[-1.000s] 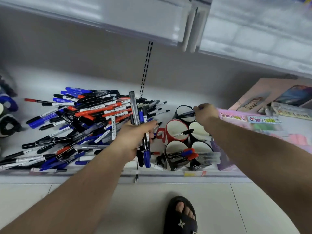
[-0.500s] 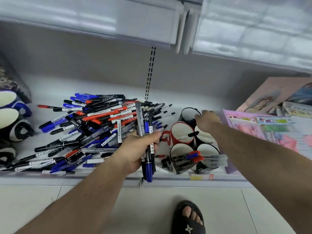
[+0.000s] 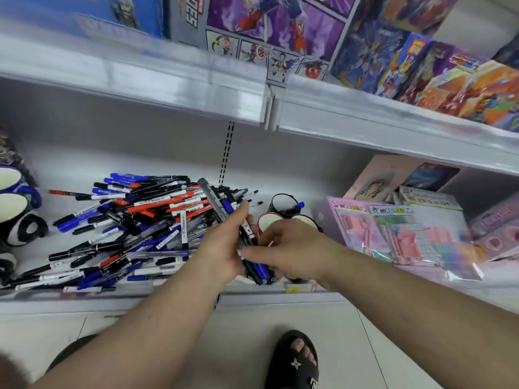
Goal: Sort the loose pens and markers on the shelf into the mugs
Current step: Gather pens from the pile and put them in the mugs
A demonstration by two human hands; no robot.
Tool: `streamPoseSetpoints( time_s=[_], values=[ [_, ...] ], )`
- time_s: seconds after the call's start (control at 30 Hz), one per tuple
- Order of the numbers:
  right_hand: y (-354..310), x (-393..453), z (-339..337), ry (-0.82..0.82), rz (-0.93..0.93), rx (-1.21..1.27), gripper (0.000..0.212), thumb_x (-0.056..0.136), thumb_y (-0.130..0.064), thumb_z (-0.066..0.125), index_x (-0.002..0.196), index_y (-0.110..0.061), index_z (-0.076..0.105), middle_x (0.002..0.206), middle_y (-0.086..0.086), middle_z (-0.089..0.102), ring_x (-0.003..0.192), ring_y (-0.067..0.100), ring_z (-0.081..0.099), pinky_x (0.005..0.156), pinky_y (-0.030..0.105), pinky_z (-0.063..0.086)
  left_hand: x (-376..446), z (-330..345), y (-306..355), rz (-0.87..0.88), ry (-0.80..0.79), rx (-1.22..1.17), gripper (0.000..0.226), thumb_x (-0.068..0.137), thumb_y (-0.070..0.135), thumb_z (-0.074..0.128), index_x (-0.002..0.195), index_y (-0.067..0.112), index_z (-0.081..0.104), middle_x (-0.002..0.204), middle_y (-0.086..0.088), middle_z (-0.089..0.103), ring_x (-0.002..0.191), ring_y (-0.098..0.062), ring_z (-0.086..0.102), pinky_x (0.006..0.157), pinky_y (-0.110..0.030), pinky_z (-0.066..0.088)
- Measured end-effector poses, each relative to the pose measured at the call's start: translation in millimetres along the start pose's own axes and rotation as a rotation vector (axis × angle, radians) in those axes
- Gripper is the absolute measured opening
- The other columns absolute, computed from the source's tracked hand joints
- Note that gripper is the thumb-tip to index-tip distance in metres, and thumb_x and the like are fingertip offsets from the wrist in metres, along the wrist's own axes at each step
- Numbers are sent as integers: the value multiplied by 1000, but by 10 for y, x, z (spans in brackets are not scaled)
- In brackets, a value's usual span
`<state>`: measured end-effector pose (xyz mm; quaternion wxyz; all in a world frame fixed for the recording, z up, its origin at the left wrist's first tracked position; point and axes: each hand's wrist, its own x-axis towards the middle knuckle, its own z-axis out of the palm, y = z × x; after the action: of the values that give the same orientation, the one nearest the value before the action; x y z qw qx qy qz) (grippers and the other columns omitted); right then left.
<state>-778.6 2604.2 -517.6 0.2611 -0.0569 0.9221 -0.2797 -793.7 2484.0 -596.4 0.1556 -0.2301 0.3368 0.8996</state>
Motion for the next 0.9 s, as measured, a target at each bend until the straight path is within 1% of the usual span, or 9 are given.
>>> streamPoseSetpoints(
  time_s=[0.07,0.13,0.27,0.47,0.53,0.6,0.7,0.77,0.9],
  values=[
    [20,-64,28,85,-18,-153,42,78,-46,75,99,-12,63,84,1,65,71,13,58,59,24,44,-64,86,-14,24,29,-33,34,84,44,70,77,13,59,56,-2,59,47,-18,61,47,-26,53],
    [53,-86,59,157,-56,-164,40,78,-45,76,100,-16,59,91,2,64,74,15,57,63,28,44,-118,144,-40,54,25,-31,36,85,48,68,77,13,58,57,-1,57,47,-16,59,48,-25,52],
    [162,-98,122,212,-57,182,23,86,-39,69,89,-17,62,72,-2,57,59,14,49,56,26,38,-135,159,-57,81,2,-36,38,85,52,64,77,14,61,58,1,58,50,-14,59,62,-30,52],
    [218,-78,141,187,-32,245,29,94,-23,62,70,-9,54,56,-2,43,52,14,38,50,23,31,-152,133,-63,197,-46,-3,34,83,47,61,76,13,65,68,1,67,58,-13,65,66,-33,52],
    [218,-71,96,188,-24,276,29,98,-25,57,81,-2,61,65,6,52,55,17,47,48,21,36,-134,87,-37,232,10,63,36,86,47,62,76,12,66,69,-2,70,57,-15,67,64,-34,54],
    [251,-20,-75,283,-2,271,26,99,-26,55,86,-7,67,68,5,60,56,16,54,52,22,42,-98,6,9,259,73,89,34,89,45,62,77,14,64,65,1,67,54,-12,64,58,-31,54],
    [421,152,-492,501,34,247,29,98,-17,54,70,-16,64,58,3,51,53,21,46,58,30,39,-6,-145,61,219,170,79,38,88,51,61,72,17,56,60,3,57,55,-11,54,47,-25,50],
    [598,313,-695,519,78,263,30,97,-7,48,69,-16,57,59,3,48,51,19,44,54,28,40,79,-233,58,194,226,103,45,86,57,61,67,16,52,54,3,54,53,-13,51,47,-25,49],
    [965,781,-689,487,164,121,24,93,-1,43,84,4,65,67,11,56,57,24,49,56,30,40,230,-297,18,126,248,133,53,65,69,61,72,18,50,60,1,53,57,-16,49,53,-28,46]
  ],
)
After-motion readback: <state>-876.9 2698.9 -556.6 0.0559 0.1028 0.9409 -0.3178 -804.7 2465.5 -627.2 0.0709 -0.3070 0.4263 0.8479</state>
